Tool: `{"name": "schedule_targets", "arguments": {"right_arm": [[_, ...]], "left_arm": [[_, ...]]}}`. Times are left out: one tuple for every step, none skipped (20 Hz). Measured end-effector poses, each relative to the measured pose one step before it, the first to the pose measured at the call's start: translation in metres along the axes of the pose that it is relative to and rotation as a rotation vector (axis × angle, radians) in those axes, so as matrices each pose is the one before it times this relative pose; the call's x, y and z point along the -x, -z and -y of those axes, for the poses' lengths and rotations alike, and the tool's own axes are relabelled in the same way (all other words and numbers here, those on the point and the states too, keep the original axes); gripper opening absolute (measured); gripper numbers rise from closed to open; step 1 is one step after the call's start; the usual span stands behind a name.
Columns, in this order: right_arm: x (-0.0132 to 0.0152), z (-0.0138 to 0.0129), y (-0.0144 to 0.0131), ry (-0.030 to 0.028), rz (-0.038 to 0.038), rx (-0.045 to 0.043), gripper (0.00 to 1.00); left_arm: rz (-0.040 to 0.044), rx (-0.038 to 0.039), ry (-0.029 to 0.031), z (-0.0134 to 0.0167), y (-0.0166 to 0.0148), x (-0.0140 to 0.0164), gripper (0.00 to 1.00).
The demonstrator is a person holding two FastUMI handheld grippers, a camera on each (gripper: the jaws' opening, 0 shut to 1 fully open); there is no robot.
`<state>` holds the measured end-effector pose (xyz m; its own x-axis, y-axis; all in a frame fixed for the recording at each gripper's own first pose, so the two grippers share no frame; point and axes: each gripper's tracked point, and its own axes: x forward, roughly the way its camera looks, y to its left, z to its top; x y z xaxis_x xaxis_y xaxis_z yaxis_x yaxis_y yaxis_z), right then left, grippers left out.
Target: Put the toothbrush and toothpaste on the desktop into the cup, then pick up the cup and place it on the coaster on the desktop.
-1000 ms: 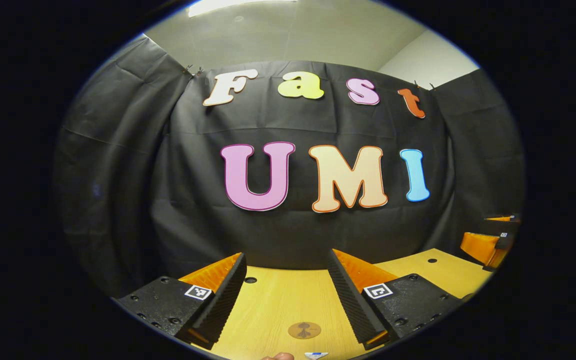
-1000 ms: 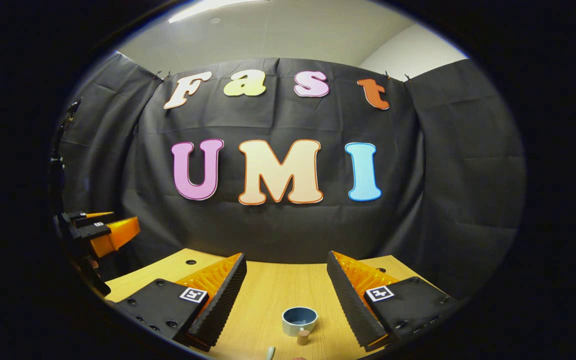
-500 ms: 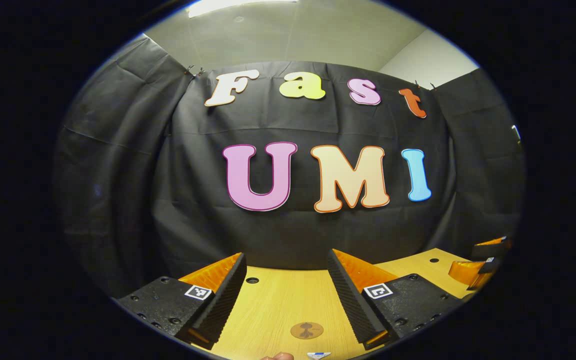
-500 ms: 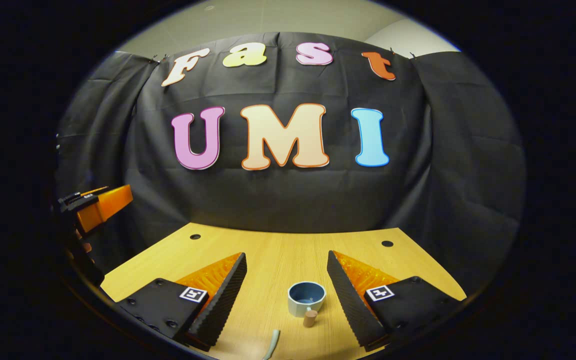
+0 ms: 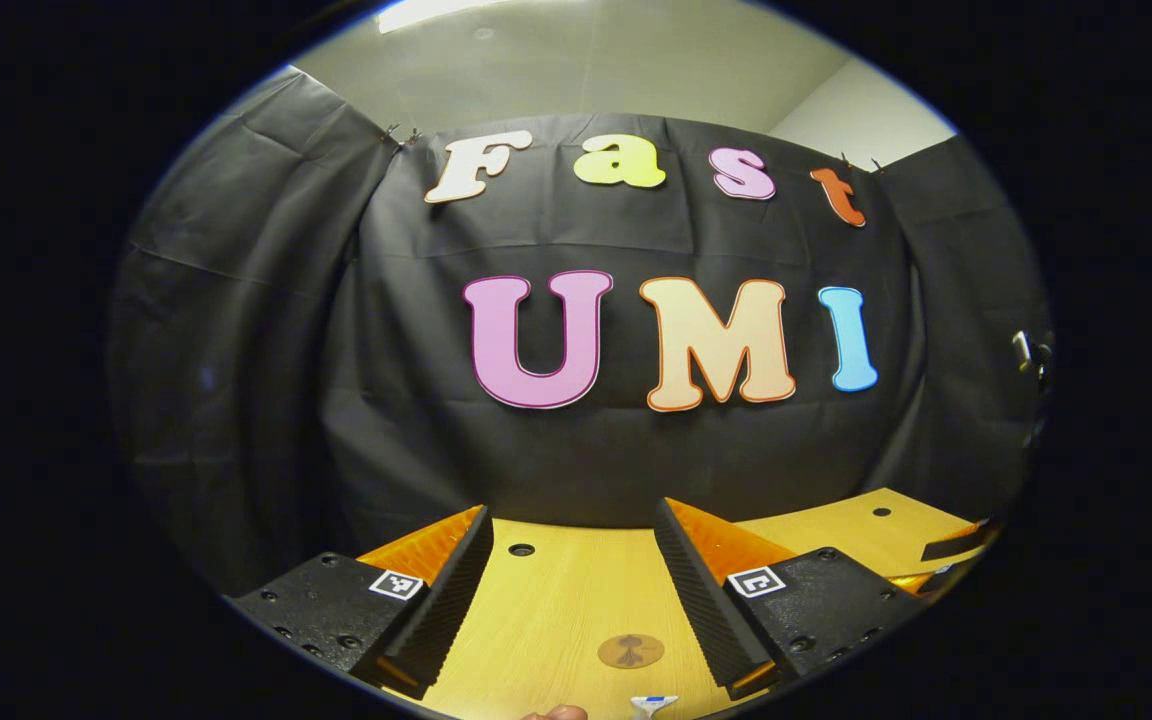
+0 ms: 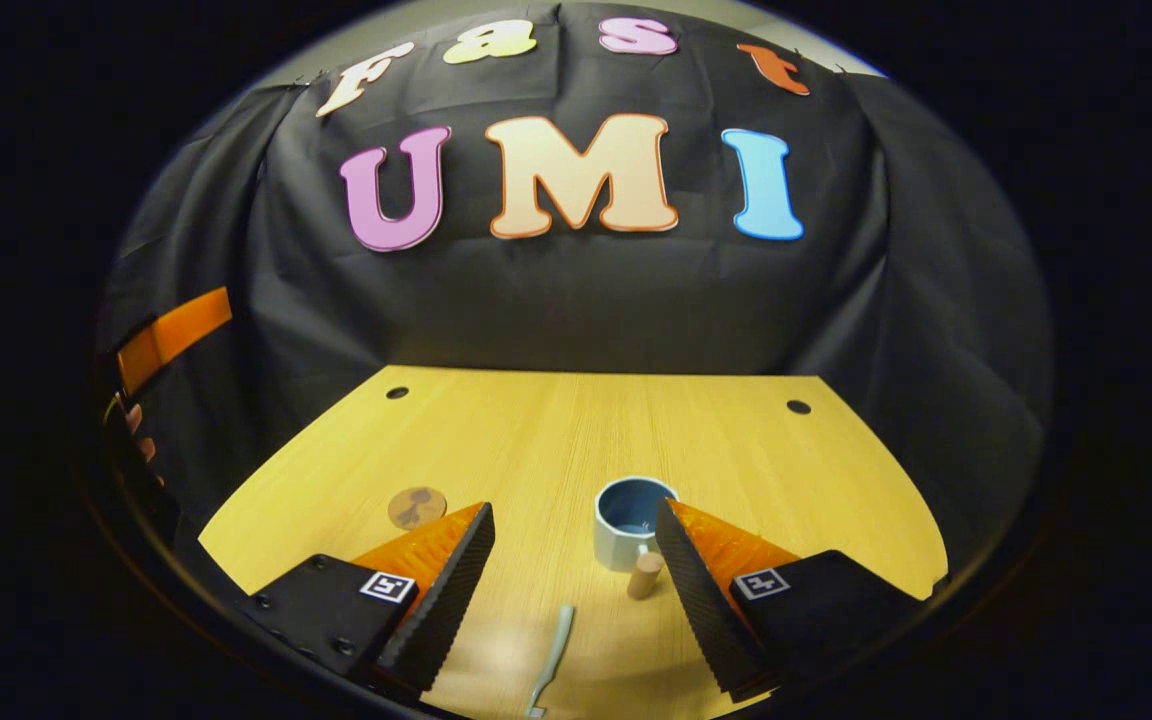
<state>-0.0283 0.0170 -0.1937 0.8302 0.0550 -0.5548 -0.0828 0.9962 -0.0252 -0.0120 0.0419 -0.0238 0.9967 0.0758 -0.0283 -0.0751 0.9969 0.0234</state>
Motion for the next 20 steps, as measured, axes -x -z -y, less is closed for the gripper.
{"name": "schedule_targets", "arguments": {"right_arm": [[-0.00266, -0.00199, 0.00868, -0.00266, -0.02957, 0.0073, 0.99], [-0.00347, -0.00094, 0.00782, -0.00023, -0.02744, 0.00792, 0.99], [-0.00273, -0.00168, 0.00889, -0.00109, -0.02685, 0.00513, 1.0], [-0.00324, -0.00019, 0.00452, -0.00144, -0.02352, 0.00457, 1.0], [-0.00324, -0.0008, 0.00905, 0.00154, -0.02235, 0.00415, 1.0], [-0.00259, -0.00058, 0.00671, -0.0004, -0.02756, 0.00139, 1.0], [-0.00241, -0.00184, 0.00908, -0.00321, -0.03213, -0.00271, 0.99], [-0.00386, -0.002, 0.00776, -0.00698, -0.03219, -0.00505, 1.0], [-0.00377, -0.00182, 0.0099, -0.00564, -0.03727, -0.00739, 1.0], [-0.00412, -0.00062, 0.00958, -0.00232, -0.03591, -0.00618, 0.99], [-0.00444, 0.00039, 0.00706, -0.00006, -0.02921, -0.00407, 0.99], [-0.0041, -0.00004, 0.00742, 0.00077, -0.03233, -0.00512, 1.0], [-0.00375, -0.00163, 0.00882, -0.00151, -0.0352, -0.00256, 0.99], [-0.00409, -0.00071, 0.00784, -0.00091, -0.03347, 0.0008, 0.99], [-0.004, -0.00056, 0.00798, 0.00019, -0.0347, 0.00438, 0.99], [-0.00261, -0.00049, 0.00471, 0.00155, -0.02354, 0.00586, 0.98], [-0.00305, -0.00063, 0.0041, 0.00147, -0.01869, 0.00655, 0.99], [-0.00274, 0.00032, 0.0022, 0.00246, -0.01769, 0.00675, 0.99], [-0.00532, -0.00075, 0.00345, 0.00448, -0.01854, 0.00572, 0.98], [-0.00364, -0.00045, 0.00123, 0.00108, -0.01901, 0.00035, 0.99]], "left_arm": [[-0.00141, -0.00115, -0.00374, -0.00147, 0.00024, 0.00105, 0.94], [-0.0014, -0.00091, -0.00302, -0.00221, 0.00113, 0.00019, 0.94], [-0.00197, -0.00262, -0.00388, -0.00186, 0.00042, 0.00103, 0.94], [-0.00057, -0.00109, -0.00311, -0.00177, 0.00159, 0.00114, 0.94], [-0.0029, -0.00147, -0.00327, -0.00185, -0.00032, 0.00073, 0.94], [-0.00131, -0.00074, -0.00488, -0.00155, 0.00263, 0.00002, 0.94], [-0.00218, -0.00034, -0.00357, -0.00218, 0.00004, -0.00004, 0.94], [-0.00298, -0.00046, -0.00458, -0.00216, 0.00175, 0.00033, 0.94], [-0.00193, 0.00031, -0.00349, -0.00182, 0.00004, 0.0008, 0.94], [-0.00169, 0.00017, -0.0047, -0.00253, 0.00158, 0.00078, 0.94], [-0.00032, -0.0007, -0.00284, -0.00212, -0.00022, -0.00007, 0.94], [-0.00156, -0.00269, -0.00376, -0.00142, 0.00159, 0.00107, 0.94], [-0.00209, -0.00303, -0.00251, -0.0014, 0.00038, -0.00042, 0.94], [-0.00192, -0.00169, -0.00301, -0.00176, 0.00241, -0.00024, 0.94], [-0.00262, 0.00008, -0.00238, -0.00139, 0.00024, -0.00006, 0.94], [-0.00284, -0.0002, -0.00322, -0.00214, 0.00117, 0.00162, 0.94], [-0.00133, 0.00004, -0.00318, -0.00139, 0.00003, 0.00028, 0.94], [-0.00228, 0.00051, -0.00279, -0.00182, 0.00236, 0.001, 0.94], [-0.00329, 0.00089, -0.00109, -0.00134, 0.00087, -0.00081, 0.94], [-0.00496, 0.00035, -0.00035, -0.00045, 0.00188, 0.00044, 0.94]]}}
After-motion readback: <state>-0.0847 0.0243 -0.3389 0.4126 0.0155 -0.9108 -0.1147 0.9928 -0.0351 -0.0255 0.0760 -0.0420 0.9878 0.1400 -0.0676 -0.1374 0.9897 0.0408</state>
